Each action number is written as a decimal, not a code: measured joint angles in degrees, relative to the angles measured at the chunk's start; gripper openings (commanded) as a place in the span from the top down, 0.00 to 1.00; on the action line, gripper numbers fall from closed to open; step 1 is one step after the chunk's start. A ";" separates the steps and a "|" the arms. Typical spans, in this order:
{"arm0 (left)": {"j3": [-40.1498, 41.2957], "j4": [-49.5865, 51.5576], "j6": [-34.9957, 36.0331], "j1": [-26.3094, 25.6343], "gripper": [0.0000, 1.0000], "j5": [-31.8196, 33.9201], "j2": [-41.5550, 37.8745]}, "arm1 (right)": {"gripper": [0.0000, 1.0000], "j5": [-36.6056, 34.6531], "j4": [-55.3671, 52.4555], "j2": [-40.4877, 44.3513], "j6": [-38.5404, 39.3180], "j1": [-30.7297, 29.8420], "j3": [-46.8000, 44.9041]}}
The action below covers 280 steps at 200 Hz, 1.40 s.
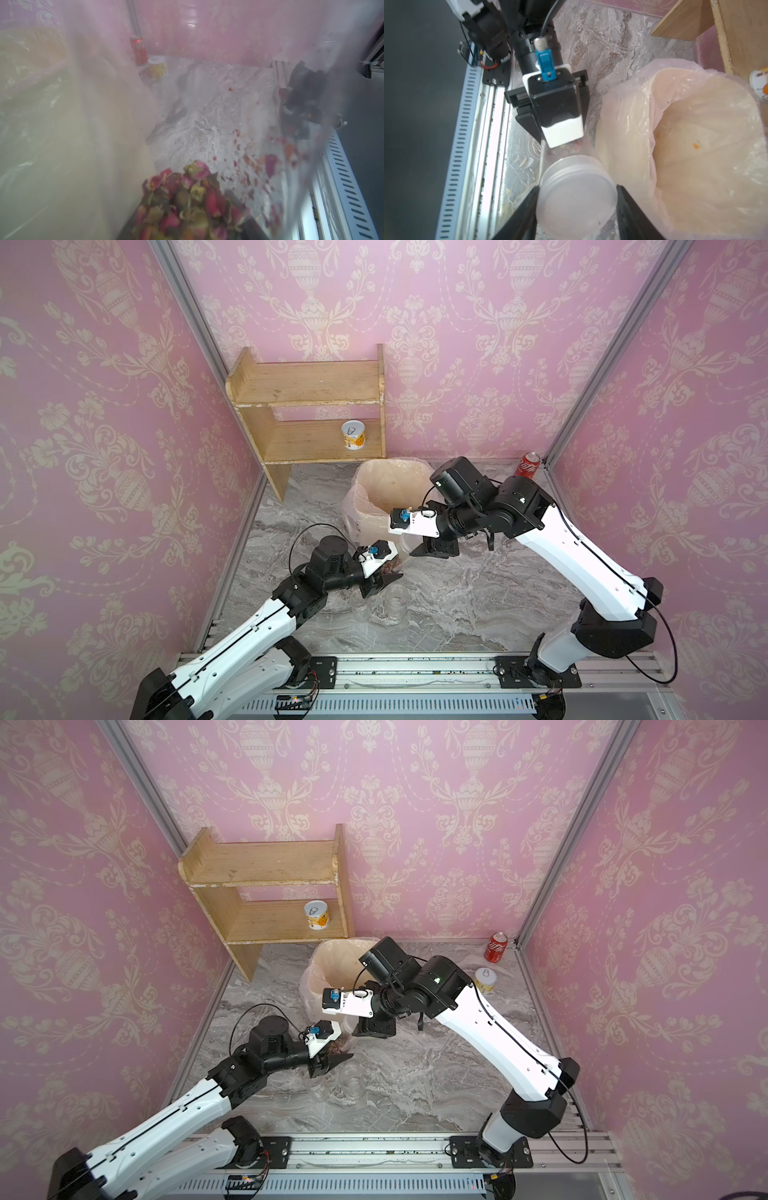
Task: Empty the moldy dried flower tea in the jars
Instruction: Unscrew the lid from the jar.
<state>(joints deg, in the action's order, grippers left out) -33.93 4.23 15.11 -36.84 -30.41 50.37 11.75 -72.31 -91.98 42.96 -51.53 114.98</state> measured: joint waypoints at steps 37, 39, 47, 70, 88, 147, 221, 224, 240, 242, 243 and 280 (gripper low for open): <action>0.00 1.27 -2.08 0.44 0.77 -0.17 1.53 | 0.53 -4.57 2.16 -0.61 8.76 -2.12 -0.90; 0.00 1.29 -2.23 0.44 0.77 -0.17 1.57 | 0.51 -4.59 2.54 -0.52 8.92 -2.21 -1.14; 0.00 1.29 -2.58 0.42 0.77 -0.17 1.84 | 0.44 -4.70 3.96 -0.17 9.27 -2.43 -2.08; -0.11 -0.15 -2.58 0.39 0.76 -0.17 1.86 | 0.24 -4.04 7.82 0.33 7.76 -2.80 -4.00; -0.22 -0.72 -2.56 0.39 0.77 0.79 1.77 | 0.14 -2.69 10.64 0.87 4.63 -2.49 -4.98; -0.22 -0.94 -0.57 0.39 0.76 8.20 -0.76 | 0.07 7.69 19.17 10.27 -32.24 8.74 -8.44; -0.22 -1.33 3.48 0.39 0.77 13.90 -2.29 | 0.09 12.11 10.27 2.05 -62.82 11.54 -2.45; -0.22 -1.33 3.50 0.39 0.77 13.92 -2.32 | 0.10 12.39 10.05 1.77 -63.19 11.54 -2.67; -0.22 -1.38 3.74 0.39 0.77 14.32 -2.34 | 0.11 13.84 9.77 1.22 -65.22 11.54 -3.32; -0.22 -1.38 3.74 0.39 0.77 14.32 -2.34 | 0.11 14.05 9.77 1.20 -65.51 11.54 -3.34; -0.22 -1.38 3.74 0.39 0.78 14.32 -2.34 | 0.11 14.12 9.77 1.20 -65.59 11.54 -3.34; -0.22 -1.40 3.74 0.39 0.78 14.32 -2.27 | 0.13 16.48 9.77 1.11 -67.25 11.30 -3.37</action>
<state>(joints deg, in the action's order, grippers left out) -34.15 2.83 18.85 -36.45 -16.10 48.10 28.23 -62.54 -90.87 -24.29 -40.23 111.61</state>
